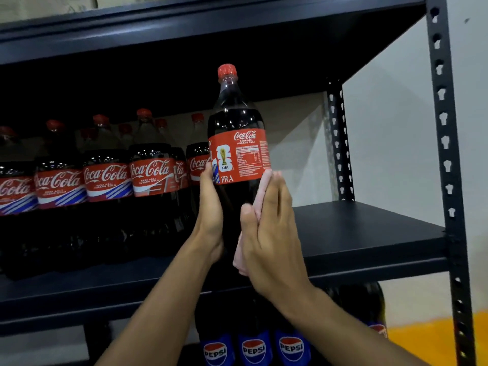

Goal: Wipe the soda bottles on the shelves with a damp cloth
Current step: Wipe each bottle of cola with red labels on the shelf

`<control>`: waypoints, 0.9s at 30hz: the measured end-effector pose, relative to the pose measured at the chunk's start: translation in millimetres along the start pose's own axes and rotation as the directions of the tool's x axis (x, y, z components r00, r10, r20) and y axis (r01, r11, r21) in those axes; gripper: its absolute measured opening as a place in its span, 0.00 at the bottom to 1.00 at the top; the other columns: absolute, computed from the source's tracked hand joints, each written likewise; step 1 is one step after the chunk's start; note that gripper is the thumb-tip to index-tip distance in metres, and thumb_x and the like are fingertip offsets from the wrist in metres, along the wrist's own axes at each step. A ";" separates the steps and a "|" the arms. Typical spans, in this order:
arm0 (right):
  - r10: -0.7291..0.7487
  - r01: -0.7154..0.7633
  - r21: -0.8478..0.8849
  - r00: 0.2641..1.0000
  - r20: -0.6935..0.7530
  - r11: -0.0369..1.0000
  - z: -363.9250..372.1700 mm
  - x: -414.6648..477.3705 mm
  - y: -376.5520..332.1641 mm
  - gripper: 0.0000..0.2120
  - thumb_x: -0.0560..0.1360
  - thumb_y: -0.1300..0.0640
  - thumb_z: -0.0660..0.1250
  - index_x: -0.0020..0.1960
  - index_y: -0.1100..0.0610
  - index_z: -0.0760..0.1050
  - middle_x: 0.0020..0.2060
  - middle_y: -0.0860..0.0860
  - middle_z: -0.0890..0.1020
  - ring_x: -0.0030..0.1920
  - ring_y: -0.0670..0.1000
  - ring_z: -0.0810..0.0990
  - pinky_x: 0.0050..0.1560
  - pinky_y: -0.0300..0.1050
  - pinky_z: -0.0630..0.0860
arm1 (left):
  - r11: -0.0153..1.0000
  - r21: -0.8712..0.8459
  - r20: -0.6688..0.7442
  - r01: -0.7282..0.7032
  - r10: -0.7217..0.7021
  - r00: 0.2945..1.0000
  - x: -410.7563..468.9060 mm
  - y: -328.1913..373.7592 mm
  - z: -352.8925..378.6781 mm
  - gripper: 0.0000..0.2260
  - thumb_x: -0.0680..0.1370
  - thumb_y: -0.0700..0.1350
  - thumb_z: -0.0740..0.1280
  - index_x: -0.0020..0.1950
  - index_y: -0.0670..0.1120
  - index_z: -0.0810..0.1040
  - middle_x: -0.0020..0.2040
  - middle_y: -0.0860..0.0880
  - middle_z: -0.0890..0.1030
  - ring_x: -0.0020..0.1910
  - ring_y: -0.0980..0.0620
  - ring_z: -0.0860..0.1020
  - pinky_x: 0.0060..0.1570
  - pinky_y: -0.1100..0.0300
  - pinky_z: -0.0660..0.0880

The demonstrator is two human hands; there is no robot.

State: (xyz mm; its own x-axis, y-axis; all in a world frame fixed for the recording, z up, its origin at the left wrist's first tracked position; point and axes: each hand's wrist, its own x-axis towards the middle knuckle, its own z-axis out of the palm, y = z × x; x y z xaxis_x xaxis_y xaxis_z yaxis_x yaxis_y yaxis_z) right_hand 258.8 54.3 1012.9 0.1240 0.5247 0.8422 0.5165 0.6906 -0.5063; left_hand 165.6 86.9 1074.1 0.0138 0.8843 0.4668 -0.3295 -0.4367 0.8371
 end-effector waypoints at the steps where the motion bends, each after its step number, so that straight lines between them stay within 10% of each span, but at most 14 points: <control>1: -0.005 0.005 0.007 1.000 -0.020 1.000 -1.8 12.8 -5.0 0.32 0.85 0.40 0.46 0.82 0.44 0.34 0.81 0.37 0.44 0.78 0.35 0.46 0.81 0.46 0.54 | 1.000 0.024 0.006 0.016 -0.016 1.000 1.3 1.5 -1.6 0.30 0.86 0.66 0.51 0.67 0.47 0.83 0.61 0.43 0.86 0.63 0.46 0.84 0.66 0.47 0.78; 10: -0.057 0.058 0.101 0.998 -0.014 0.993 -32.7 162.9 -66.3 0.25 0.87 0.47 0.49 0.83 0.49 0.57 0.78 0.50 0.66 0.75 0.49 0.66 0.64 0.40 0.59 | 0.991 0.129 -0.011 0.042 -0.041 0.999 -5.4 16.3 -1.2 0.31 0.84 0.68 0.51 0.60 0.49 0.86 0.53 0.43 0.88 0.53 0.46 0.88 0.53 0.49 0.83; 15: -0.048 0.051 0.077 0.998 -0.047 0.996 -33.8 173.2 -73.3 0.22 0.86 0.47 0.51 0.77 0.51 0.69 0.68 0.50 0.78 0.65 0.50 0.75 0.56 0.44 0.65 | 0.994 0.096 -0.092 -0.055 0.064 0.994 -6.3 4.5 12.1 0.29 0.83 0.70 0.52 0.65 0.52 0.82 0.56 0.45 0.88 0.59 0.46 0.85 0.66 0.41 0.79; 20: -0.158 0.165 0.020 0.969 -0.190 0.986 -12.4 101.2 -39.4 0.27 0.86 0.47 0.50 0.84 0.52 0.53 0.81 0.49 0.60 0.80 0.45 0.58 0.77 0.41 0.57 | 0.993 0.076 -0.062 -0.089 0.094 0.994 1.8 1.1 10.1 0.29 0.85 0.66 0.50 0.57 0.52 0.86 0.49 0.48 0.89 0.52 0.51 0.87 0.56 0.50 0.81; 27: -0.140 0.132 -0.155 0.989 -0.045 0.979 6.5 -9.8 5.8 0.33 0.85 0.40 0.44 0.81 0.44 0.28 0.82 0.42 0.36 0.80 0.39 0.38 0.78 0.39 0.44 | 0.998 0.029 -0.032 -0.063 0.064 0.997 9.3 2.5 6.1 0.28 0.86 0.64 0.50 0.58 0.46 0.83 0.53 0.44 0.88 0.54 0.46 0.86 0.60 0.48 0.82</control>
State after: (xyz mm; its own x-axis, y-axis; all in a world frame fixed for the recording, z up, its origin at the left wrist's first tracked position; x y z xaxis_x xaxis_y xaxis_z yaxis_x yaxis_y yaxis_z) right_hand 255.1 56.4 1000.5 0.0882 0.4001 0.9122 0.6536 0.6678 -0.3561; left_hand 170.6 93.0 1082.2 -0.0372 0.8595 0.5098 -0.3023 -0.4959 0.8141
